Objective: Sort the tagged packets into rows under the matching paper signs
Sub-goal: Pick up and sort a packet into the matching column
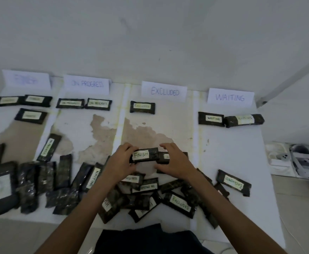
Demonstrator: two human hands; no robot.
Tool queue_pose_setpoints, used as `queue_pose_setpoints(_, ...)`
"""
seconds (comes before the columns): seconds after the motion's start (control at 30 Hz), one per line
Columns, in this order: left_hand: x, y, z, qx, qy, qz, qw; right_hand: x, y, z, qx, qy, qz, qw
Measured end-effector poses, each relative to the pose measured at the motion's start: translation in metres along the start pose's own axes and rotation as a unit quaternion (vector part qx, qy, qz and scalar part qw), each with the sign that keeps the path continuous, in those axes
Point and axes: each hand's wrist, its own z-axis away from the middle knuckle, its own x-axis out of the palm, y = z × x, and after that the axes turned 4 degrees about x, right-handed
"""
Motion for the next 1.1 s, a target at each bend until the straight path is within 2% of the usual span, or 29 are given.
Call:
queue_pose_setpoints(0.33, -0.071, -0.118, 0.066, -0.064, 0.023, 0.028, 0.997, 0.084, -0.113, -0.04, -0.055, -0.063, 0.071, 0.994)
queue_pose_setpoints(0.6, -0.126, -0.24, 0.103, -0.084, 0.052, -0.08, 0.992, 0.148, -0.201, -0.095, -0.07, -0.098, 0.106, 0.987)
queue_pose_setpoints(0.8, -0.172, -0.317, 0.121, -0.132, 0.062, -0.079, 0.986, 0.191, -0.253, -0.135, -0.084, -0.117, 0.143, 0.979)
queue_pose_setpoints(1.0, -0.191, -0.386, 0.123, -0.178, 0.06, -0.086, 0.979, 0.223, -0.291, -0.174, -0.092, -0.119, 0.177, 0.973)
queue_pose_setpoints(1.1, -0.195, -0.417, 0.116, -0.199, 0.076, -0.099, 0.972, 0.242, -0.302, -0.191, -0.072, -0.08, 0.191, 0.976)
